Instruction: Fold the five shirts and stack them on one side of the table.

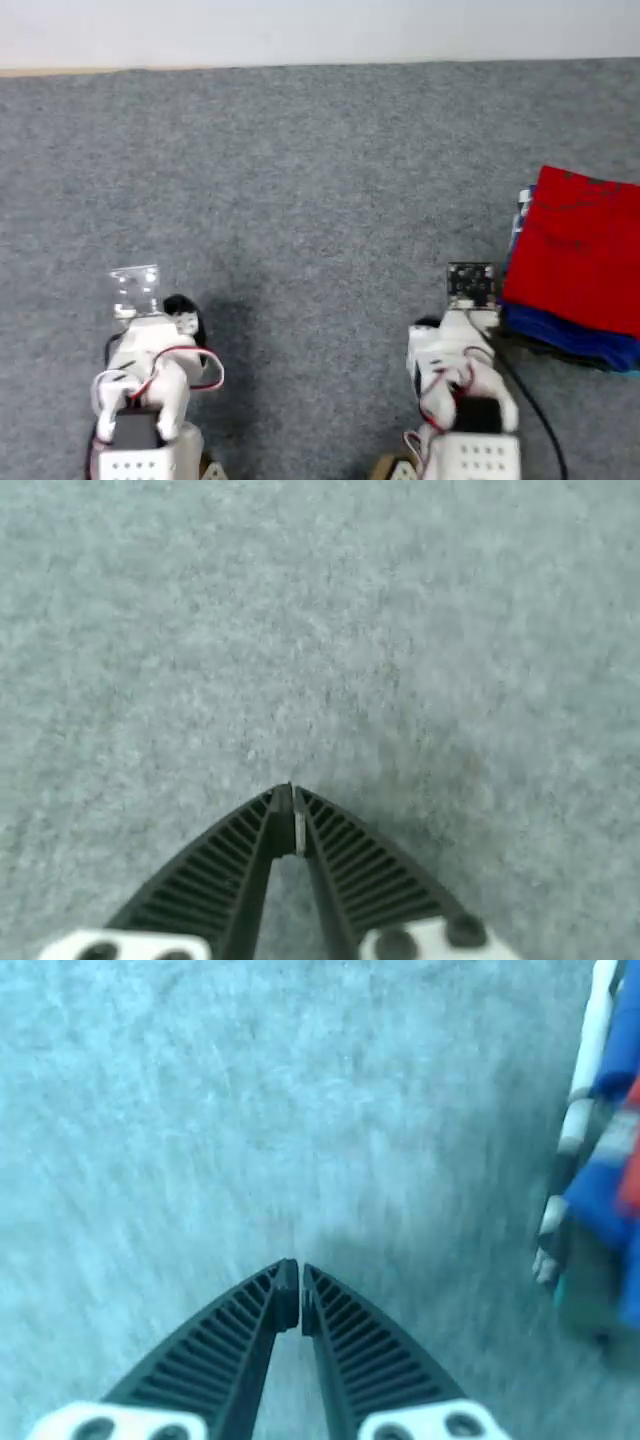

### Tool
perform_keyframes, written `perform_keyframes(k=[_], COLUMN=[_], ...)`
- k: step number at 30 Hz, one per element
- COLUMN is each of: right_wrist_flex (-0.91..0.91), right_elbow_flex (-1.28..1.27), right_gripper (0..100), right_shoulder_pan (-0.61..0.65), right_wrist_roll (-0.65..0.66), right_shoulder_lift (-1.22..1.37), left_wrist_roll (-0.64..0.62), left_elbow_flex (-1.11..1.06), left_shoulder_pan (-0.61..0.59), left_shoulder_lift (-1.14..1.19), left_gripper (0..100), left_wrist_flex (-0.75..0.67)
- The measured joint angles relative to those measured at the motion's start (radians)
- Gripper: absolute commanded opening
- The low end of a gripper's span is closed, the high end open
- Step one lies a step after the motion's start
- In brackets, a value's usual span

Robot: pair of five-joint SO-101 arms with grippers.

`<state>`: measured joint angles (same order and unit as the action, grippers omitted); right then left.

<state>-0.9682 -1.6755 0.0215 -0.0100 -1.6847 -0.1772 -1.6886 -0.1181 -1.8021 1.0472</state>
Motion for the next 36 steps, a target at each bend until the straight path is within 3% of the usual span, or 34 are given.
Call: perform_keyframes(k=[8,22,36], right_wrist_flex=[-0.198,-0.325,-0.327], right_elbow_flex=[0.008,0.008,0.008], right_gripper=[0.9,0.9,0.9], right_shoulder_pan=[0.135,0.144,0.146], right_wrist_roll=[-0.103,-0.126,-0.126], right_shoulder_lift=[-0.106,-0.106,-0.106], left_wrist_roll=[0.003,0.003,0.009], left_elbow_flex=[0.0,0.0,0.0], left_shoulder_pan=[0.0,0.0,-0.025], left_shoulder_lift=[0.0,0.0,0.0], left_gripper=[1,1,1], left_wrist_flex=[0.051,0.181,0.19])
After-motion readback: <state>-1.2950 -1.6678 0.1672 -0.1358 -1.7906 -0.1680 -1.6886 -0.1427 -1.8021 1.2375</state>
